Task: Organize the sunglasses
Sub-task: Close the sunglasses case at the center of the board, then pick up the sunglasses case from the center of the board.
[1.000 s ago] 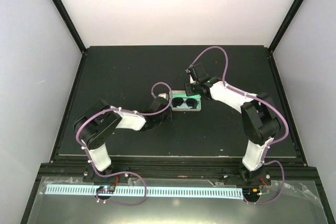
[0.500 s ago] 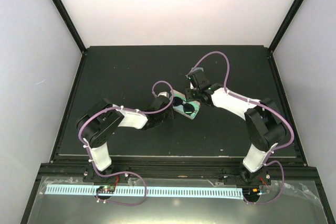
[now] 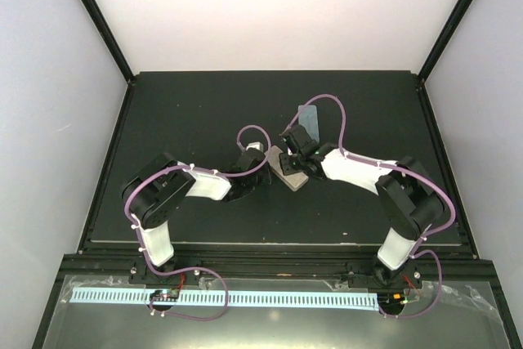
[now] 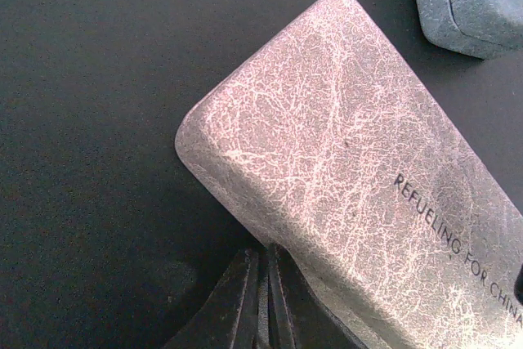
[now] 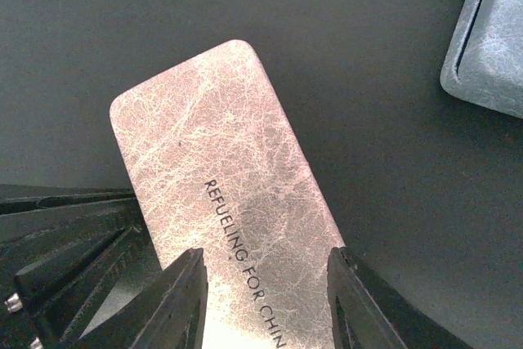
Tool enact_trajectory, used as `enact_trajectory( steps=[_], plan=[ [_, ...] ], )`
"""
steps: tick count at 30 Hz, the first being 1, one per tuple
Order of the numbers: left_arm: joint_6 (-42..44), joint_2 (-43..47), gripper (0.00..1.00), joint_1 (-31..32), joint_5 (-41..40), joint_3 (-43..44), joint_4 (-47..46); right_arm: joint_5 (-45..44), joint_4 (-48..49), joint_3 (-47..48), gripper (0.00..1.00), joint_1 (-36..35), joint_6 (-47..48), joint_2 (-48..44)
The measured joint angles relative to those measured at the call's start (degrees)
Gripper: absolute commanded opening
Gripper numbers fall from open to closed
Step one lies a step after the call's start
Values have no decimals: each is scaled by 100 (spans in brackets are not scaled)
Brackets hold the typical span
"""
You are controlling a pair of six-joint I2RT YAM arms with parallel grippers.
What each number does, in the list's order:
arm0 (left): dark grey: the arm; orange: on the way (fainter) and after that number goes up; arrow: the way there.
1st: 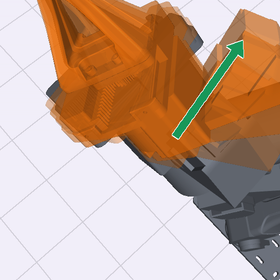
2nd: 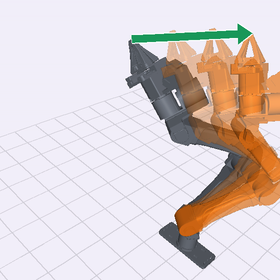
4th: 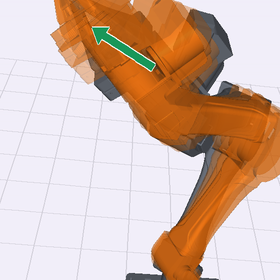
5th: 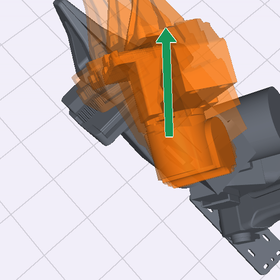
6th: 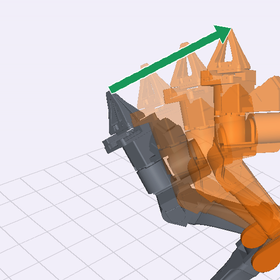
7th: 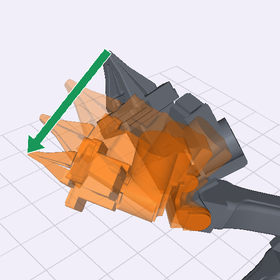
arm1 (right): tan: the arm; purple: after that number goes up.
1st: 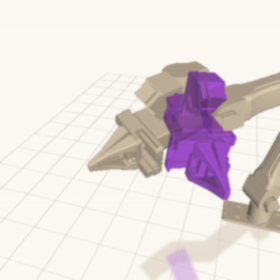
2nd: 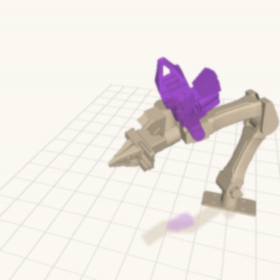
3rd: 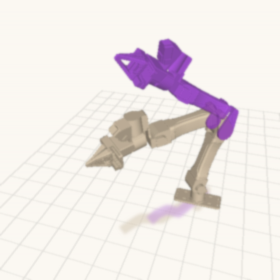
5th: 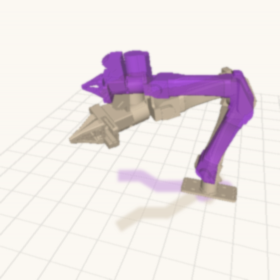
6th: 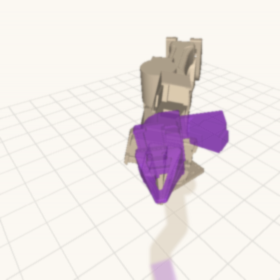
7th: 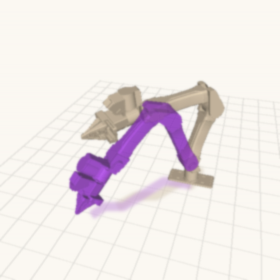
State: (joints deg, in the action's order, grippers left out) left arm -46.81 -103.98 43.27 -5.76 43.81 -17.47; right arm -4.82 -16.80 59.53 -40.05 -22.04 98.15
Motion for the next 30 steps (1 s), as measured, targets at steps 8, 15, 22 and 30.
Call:
enact_trajectory(
  steps=[8, 15, 22, 30],
  plan=[
    [28, 385, 13, 0, -39, -210, 330, -210, -26, -166, 69, -9, -24, -273],
    [358, 2118, 36, -2, -437, -487, 1032, -262, 181, -457, 99, -7, 468, -590],
    [778, 3845, 64, -131, -632, -549, 1753, -28, 195, -529, 100, -4, 815, -334],
    [1132, 5128, 78, -164, -376, -568, 2288, 286, 109, -529, 94, -4, 951, 26]
  ],
)
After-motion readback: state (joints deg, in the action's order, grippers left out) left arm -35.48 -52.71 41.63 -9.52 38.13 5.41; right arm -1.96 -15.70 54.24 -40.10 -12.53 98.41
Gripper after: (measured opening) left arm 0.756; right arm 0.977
